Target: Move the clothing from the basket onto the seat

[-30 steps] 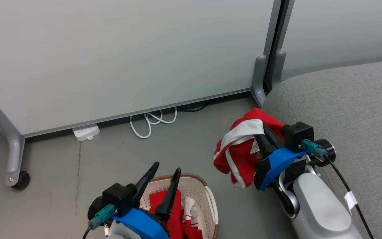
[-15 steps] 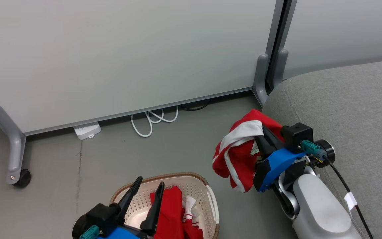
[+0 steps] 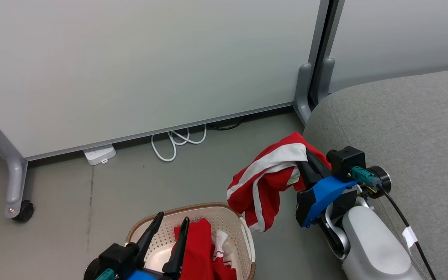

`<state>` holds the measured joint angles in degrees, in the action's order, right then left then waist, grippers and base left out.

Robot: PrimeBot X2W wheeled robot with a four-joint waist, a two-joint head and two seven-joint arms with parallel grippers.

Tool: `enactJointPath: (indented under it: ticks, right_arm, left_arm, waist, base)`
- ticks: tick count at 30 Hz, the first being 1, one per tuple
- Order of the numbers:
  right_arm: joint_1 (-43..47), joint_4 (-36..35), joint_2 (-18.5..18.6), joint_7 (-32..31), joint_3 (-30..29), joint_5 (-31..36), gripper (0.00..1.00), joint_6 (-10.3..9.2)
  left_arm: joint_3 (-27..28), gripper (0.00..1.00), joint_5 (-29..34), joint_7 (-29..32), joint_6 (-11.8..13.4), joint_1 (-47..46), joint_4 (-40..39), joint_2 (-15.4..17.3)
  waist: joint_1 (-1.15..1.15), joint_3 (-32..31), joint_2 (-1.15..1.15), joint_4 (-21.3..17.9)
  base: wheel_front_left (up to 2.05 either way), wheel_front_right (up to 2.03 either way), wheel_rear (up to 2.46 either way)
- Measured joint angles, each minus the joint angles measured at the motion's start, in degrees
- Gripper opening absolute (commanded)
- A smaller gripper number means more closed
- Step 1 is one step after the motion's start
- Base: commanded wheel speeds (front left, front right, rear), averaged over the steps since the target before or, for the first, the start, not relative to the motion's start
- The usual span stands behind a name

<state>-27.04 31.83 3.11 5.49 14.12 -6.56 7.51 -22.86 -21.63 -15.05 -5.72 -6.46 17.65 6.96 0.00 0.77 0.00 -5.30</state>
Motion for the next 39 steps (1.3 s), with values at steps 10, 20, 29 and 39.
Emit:
enactJointPath:
  ticks: [10,20,29,39]
  right_arm:
    - [-0.1,0.2,-0.1,0.1,1.0,-0.5,0.00,0.00]
    - [-0.2,1.0,-0.1,0.4,1.5,-0.6,0.00,0.00]
    - [0.0,1.3,0.0,0.6,0.8,-0.6,0.00,0.00]
    - [1.2,1.0,0.2,0.9,-1.0,-0.5,0.00,0.00]
  left_arm:
    - [1.7,1.00,1.6,0.0,-0.9,0.5,0.4,-1.1]
    - [2.2,1.00,2.9,0.0,-1.4,0.4,0.5,-1.7]
    - [1.9,1.00,3.5,0.0,-1.5,0.2,0.5,-2.2]
    - [0.2,1.00,3.6,0.0,-1.6,-1.4,1.2,-2.1]
  waist:
    - [0.00,0.4,0.00,-2.7]
    - [0.00,0.6,0.00,-10.5]
    - [0.00,0.7,0.00,-19.5]
    - [0.00,1.8,0.00,-25.3]
  base:
    - [0.00,0.00,0.00]
    - [0.00,0.00,0.00]
    - [0.00,0.00,0.00]
    - [0.00,0.00,0.00]
